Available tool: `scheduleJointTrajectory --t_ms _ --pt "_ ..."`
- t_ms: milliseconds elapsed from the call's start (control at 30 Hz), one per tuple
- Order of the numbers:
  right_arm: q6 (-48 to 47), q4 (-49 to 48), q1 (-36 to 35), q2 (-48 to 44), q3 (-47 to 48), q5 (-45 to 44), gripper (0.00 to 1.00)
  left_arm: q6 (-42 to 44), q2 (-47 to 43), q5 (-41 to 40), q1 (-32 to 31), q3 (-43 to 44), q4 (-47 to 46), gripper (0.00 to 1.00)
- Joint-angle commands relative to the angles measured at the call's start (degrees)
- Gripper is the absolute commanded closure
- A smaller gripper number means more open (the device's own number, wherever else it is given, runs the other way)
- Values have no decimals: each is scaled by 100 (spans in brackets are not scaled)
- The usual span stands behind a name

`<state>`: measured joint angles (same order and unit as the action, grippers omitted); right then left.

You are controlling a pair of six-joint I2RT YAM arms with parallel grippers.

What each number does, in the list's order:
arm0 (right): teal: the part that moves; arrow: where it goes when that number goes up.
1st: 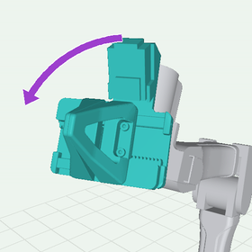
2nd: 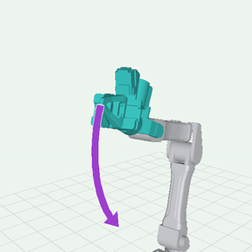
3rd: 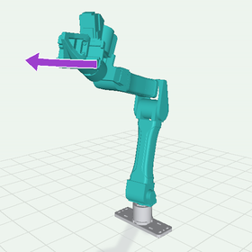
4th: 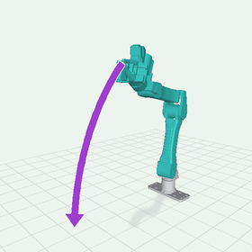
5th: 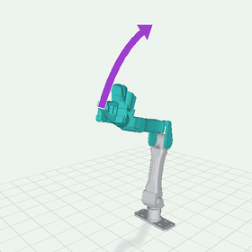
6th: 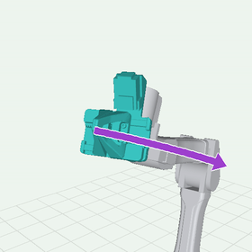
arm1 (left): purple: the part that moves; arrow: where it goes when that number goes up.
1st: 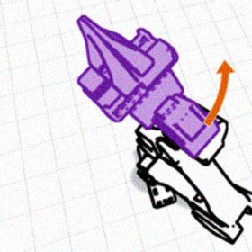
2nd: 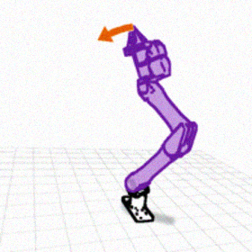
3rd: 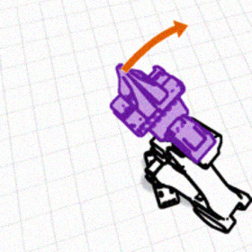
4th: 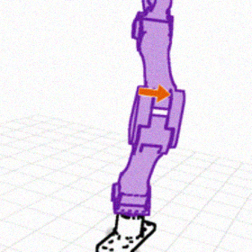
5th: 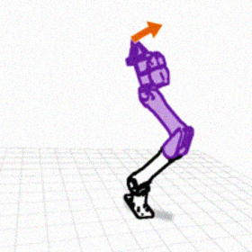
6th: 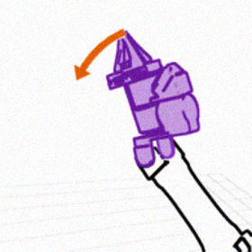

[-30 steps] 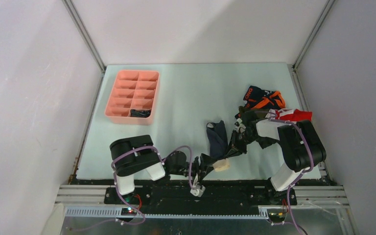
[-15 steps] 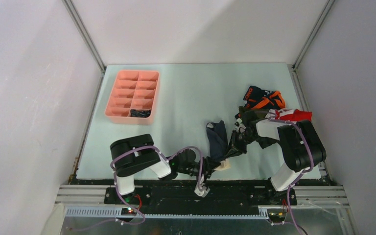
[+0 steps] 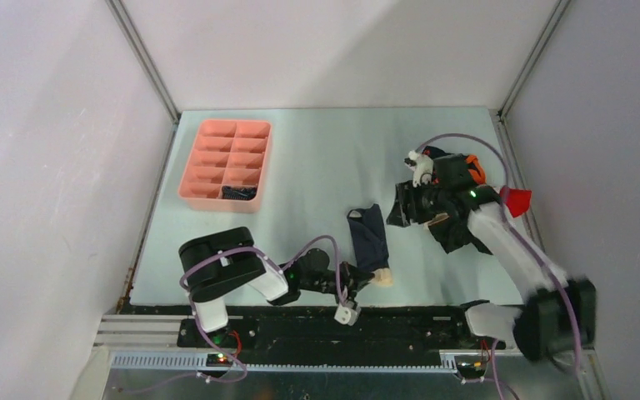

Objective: Roll the underwear
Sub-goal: Roll the underwear to the center of the board.

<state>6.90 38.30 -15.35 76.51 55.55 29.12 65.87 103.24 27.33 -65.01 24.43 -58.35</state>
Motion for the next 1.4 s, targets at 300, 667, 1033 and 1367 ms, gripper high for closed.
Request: scheduleJointTrajectory --t_ms 300,667,1033,1367 --pt "-6427 -2233 -1807 -4085 -3408 374 14 -2207 -209 468 213 -235 -1206 100" --pt "-6722 -2033 -2688 -4557 -3754 721 14 -2401 -171 551 250 -224 -1102 100" --pt "-6493 -2262 -3448 -4142 -3858 244 20 -2360 -165 456 261 -245 -1093 100" --pt "-6612 -3316 -3571 -3763 -4225 -555 40 -2257 -166 428 310 -308 -1158 100"
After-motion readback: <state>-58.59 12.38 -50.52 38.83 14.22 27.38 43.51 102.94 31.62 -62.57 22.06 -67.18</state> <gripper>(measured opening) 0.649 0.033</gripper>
